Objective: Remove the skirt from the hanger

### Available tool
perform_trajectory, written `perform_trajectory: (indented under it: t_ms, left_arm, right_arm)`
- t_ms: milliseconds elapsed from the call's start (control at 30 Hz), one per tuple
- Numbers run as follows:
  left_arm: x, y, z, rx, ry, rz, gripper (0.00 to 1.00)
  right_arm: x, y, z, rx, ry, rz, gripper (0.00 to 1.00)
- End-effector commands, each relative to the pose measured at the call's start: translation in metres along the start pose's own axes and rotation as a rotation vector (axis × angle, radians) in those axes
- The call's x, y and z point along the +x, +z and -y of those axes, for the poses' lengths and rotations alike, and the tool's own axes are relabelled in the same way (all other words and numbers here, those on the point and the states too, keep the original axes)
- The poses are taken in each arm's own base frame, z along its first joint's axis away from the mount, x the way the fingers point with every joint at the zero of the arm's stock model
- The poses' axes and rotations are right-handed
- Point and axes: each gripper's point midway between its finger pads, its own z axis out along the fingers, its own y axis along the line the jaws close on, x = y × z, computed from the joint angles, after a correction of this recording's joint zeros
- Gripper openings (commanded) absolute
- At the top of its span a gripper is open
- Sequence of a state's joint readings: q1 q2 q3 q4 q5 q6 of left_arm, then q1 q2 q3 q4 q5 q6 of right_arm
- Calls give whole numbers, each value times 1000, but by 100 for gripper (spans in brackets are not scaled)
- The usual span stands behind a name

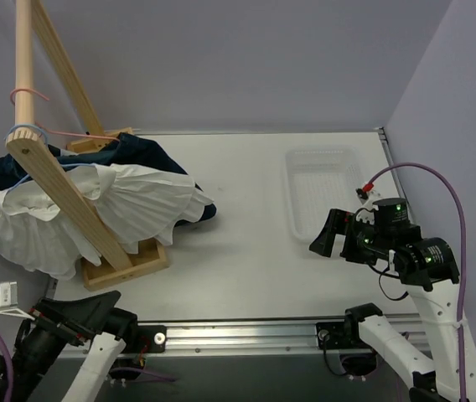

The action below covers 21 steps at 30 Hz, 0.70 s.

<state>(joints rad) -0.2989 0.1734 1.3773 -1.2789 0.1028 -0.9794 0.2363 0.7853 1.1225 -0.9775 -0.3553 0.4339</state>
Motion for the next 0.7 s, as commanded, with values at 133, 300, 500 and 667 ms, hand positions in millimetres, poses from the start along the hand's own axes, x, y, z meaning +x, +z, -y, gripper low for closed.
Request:
perform_trajectory:
  t_ms: [133, 300, 500, 667]
  left_arm:
    - [9, -57, -70, -182, -241, -40, 94]
    - [26, -18, -62, -338, -100, -233, 94]
    - [47, 13, -75, -471, 166, -374, 94]
    - [73, 24, -88, -455, 93, -444, 94]
  right_arm:
    - [-55, -10, -40, -120, -82, 119, 100]
    - [-108, -18, -87, -274, -127, 207, 100]
    - [-155, -2, -142, -397, -183, 231, 100]
    - [-152, 46, -211, -398, -327, 174, 100]
